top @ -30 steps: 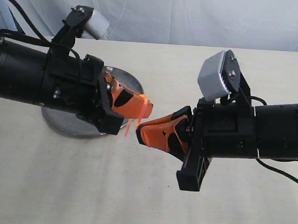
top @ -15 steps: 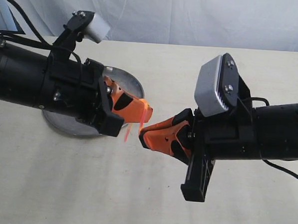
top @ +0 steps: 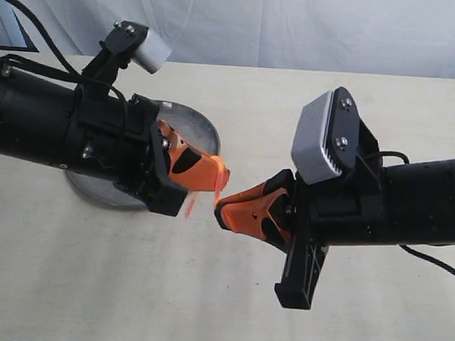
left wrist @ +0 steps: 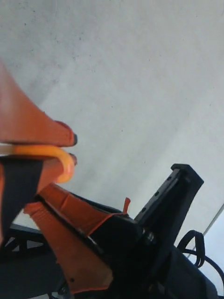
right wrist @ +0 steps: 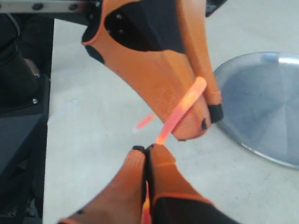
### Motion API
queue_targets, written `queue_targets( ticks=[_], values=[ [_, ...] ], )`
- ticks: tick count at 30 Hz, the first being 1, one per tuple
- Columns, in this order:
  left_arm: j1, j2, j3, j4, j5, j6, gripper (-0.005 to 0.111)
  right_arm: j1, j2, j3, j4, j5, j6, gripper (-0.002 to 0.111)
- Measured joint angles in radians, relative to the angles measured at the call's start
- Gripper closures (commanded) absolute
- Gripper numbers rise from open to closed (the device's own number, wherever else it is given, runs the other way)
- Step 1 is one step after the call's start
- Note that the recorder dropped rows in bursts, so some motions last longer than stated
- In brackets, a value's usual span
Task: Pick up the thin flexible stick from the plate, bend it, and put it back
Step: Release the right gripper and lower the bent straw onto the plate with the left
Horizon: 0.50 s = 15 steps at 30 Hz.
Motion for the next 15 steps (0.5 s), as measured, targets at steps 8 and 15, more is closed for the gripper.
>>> queue_targets(
  ticks=[8, 15],
  values=[
    [-0.006, -0.013, -0.018, 0.1, -0.074, -0.115, 0.107, 0.0, 0.014, 0.013, -0.051, -0.044, 0.153, 0.053],
    [-0.008, -0.013, -0.018, 0.642, -0.241, -0.589, 0.107, 0.0, 0.014, 0.013, -0.053, -0.098, 0.248, 0.053]
  ],
)
